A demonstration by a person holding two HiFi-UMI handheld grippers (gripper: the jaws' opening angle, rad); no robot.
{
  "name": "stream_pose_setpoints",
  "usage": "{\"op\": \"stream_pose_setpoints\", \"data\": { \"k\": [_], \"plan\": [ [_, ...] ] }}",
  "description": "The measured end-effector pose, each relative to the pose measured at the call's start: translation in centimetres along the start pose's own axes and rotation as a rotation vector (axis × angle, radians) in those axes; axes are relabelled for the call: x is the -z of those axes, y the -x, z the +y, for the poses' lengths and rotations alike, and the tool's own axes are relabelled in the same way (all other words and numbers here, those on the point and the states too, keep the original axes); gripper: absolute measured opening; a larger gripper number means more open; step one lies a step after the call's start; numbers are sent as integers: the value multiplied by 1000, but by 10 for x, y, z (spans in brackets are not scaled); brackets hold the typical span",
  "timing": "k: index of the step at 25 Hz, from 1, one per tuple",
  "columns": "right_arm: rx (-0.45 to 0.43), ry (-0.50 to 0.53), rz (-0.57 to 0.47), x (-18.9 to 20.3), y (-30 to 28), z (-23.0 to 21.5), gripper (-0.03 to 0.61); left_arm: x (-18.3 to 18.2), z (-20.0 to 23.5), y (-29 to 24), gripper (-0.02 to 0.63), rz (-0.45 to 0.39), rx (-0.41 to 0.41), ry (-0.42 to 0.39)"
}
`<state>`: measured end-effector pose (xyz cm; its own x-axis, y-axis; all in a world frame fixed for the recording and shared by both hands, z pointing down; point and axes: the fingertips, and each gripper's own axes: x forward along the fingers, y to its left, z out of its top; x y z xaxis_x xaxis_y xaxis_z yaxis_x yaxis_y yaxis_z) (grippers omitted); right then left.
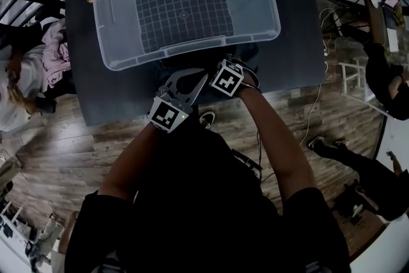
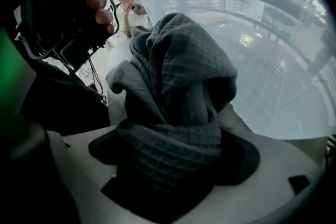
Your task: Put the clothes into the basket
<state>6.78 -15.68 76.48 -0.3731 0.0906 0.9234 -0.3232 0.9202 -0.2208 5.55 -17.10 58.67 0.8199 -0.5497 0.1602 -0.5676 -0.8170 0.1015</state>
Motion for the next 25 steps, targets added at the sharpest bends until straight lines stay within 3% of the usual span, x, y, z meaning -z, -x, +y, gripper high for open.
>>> {"op": "stream_pose_setpoints", "data": {
  "k": [9, 13, 25],
  "plan": [
    [-22, -20, 72, 7, -25, -4, 457, 14, 7, 0, 3, 16, -13, -4],
    [14, -24, 86, 9, -28, -8, 455, 15, 8, 3, 3, 23, -21, 2],
    [34, 8, 51, 2, -17, 0, 351, 13, 11, 19, 3, 26, -38, 7]
  ]
}}
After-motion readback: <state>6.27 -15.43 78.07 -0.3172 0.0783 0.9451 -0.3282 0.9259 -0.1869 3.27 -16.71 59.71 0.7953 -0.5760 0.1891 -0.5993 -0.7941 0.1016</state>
